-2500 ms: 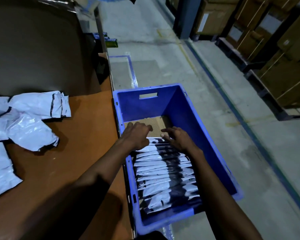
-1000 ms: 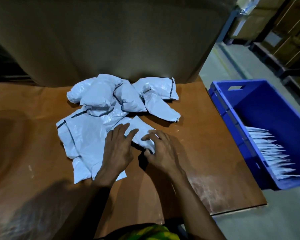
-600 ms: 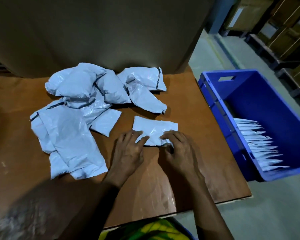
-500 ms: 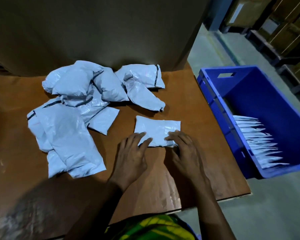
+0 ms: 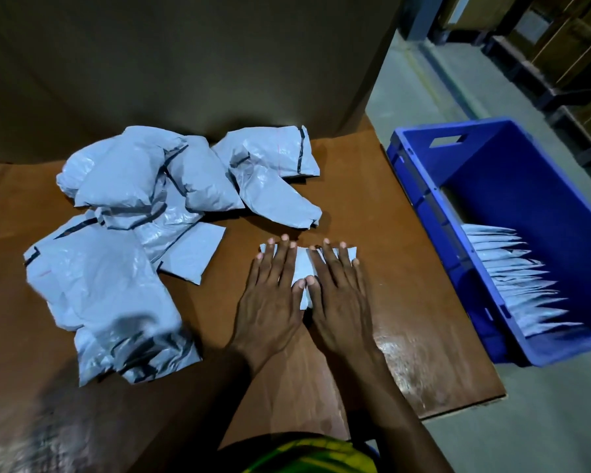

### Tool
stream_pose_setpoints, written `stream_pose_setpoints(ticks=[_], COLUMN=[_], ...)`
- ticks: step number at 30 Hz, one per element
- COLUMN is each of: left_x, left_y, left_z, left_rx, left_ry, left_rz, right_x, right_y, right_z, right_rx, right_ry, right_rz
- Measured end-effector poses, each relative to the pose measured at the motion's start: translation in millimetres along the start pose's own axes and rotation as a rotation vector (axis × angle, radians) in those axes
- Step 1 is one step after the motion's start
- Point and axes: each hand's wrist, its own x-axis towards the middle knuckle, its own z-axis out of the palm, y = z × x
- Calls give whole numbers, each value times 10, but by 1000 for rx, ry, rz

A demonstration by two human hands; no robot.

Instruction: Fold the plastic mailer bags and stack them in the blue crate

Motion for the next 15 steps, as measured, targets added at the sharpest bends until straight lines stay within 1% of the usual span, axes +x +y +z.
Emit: stream_pose_setpoints(ticks=[6,12,15], left_x=[-77,58,176], left_y=[107,69,58], left_z=[-32,-41,-8], left_rx=[166,208,233], left_ry=[1,-37,-64], left_rz=[-54,-53,-94], right_x=[-61,62,168], right_y=[-17,-3,33], right_z=[3,88,135], right_rx=[-58,-64,-65], right_ry=[-19,-22,-31], right_rz=[-9,26,17])
